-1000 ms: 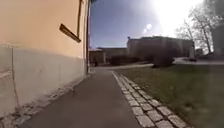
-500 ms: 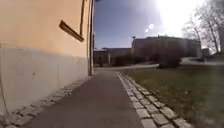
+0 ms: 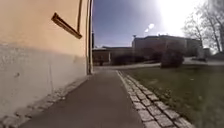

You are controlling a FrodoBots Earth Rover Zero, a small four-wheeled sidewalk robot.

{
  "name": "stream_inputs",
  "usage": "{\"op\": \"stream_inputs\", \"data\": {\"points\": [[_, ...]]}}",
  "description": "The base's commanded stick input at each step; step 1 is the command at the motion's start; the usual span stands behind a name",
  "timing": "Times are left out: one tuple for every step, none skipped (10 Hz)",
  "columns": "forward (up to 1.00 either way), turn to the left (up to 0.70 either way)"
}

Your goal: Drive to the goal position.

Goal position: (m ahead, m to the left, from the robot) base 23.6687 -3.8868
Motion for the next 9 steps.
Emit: {"op": "stream_inputs", "data": {"points": [[0.70, 0.00], [0.70, 0.00], [0.70, 0.00], [0.70, 0.00], [0.70, 0.00], [0.70, 0.00], [0.70, 0.00], [0.70, 0.00], [0.70, 0.00]]}}
